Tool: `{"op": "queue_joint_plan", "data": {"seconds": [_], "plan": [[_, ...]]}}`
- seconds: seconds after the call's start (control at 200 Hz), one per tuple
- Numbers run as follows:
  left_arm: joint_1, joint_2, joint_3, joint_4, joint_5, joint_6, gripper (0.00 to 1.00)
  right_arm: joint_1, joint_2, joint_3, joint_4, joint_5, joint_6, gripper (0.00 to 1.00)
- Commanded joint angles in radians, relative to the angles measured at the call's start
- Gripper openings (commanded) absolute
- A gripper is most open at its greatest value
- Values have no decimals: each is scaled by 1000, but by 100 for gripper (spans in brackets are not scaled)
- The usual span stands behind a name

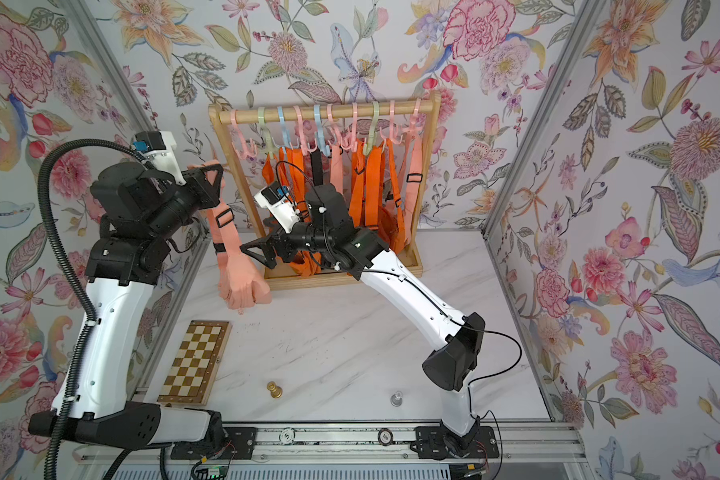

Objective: Take the bag off the hook
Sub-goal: Pick up the bag from the hook.

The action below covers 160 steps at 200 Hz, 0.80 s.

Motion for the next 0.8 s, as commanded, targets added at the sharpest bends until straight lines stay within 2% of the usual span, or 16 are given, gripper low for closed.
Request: {"op": "queue_joint_plan", "data": {"seconds": [0.0,0.12,0.285,0.38,0.52,0.796], "plan": [[2,-66,-49,99,39,-53,18,36,21,32,37,-28,0,99],[2,-90,-63,109,32,-89,19,43,58,63,39,11,19,99],[1,-126,-83,144,28,-148,19,44,91,99,32,157,12,99],[-2,-149,-111,165,25,-164,20,45,127,153,19,186,-5,100],[-3,-166,-162,193,34,-191,20,52,171,233,-5,136,-6,94],[-33,-154,-225,247,52,-216,20,75,180,240,24,5,19,89]]}}
